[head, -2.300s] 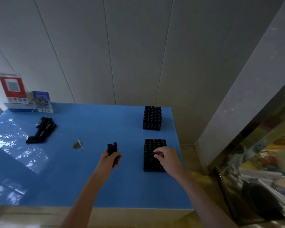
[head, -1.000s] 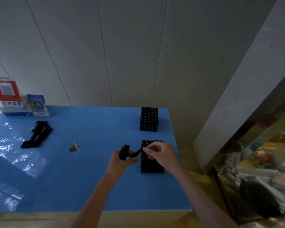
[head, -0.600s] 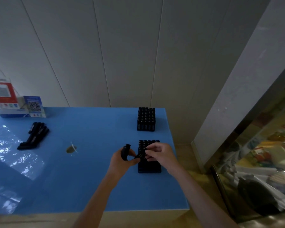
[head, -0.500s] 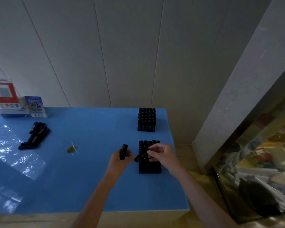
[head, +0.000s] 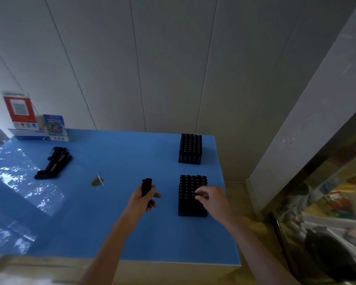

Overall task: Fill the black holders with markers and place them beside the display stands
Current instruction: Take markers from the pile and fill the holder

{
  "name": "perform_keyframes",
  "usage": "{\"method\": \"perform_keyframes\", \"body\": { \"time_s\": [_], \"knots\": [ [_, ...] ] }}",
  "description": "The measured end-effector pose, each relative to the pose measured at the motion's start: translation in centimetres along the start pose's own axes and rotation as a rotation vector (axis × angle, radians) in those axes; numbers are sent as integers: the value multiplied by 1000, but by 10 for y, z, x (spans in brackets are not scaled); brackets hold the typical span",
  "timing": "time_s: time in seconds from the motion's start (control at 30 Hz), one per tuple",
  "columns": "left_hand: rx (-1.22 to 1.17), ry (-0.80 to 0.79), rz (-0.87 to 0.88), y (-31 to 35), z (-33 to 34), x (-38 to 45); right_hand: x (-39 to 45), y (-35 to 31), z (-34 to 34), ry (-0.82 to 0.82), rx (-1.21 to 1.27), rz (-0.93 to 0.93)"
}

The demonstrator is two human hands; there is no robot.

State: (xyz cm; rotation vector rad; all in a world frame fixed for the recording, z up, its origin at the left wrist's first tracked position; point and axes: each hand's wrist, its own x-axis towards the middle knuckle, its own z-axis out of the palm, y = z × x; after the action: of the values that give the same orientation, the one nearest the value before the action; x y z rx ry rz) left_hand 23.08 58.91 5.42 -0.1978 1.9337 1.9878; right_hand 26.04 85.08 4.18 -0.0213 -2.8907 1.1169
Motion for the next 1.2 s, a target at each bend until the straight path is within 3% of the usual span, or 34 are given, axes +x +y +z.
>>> {"method": "perform_keyframes", "body": {
  "time_s": [0.4, 0.77, 0.97, 1.2],
  "knots": [
    [62, 28, 33, -7, -11, -3, -4, 12, 17, 2, -49, -30],
    [61, -72, 24, -3, 8, -8, -2, 11, 11, -17, -66, -30],
    [81, -101, -2, 4, 25, -10, 0, -12, -4, 24, 171, 23],
    [101, -295, 15, 11, 44, -16, 1, -37, -22, -143, 542, 26]
  ]
}}
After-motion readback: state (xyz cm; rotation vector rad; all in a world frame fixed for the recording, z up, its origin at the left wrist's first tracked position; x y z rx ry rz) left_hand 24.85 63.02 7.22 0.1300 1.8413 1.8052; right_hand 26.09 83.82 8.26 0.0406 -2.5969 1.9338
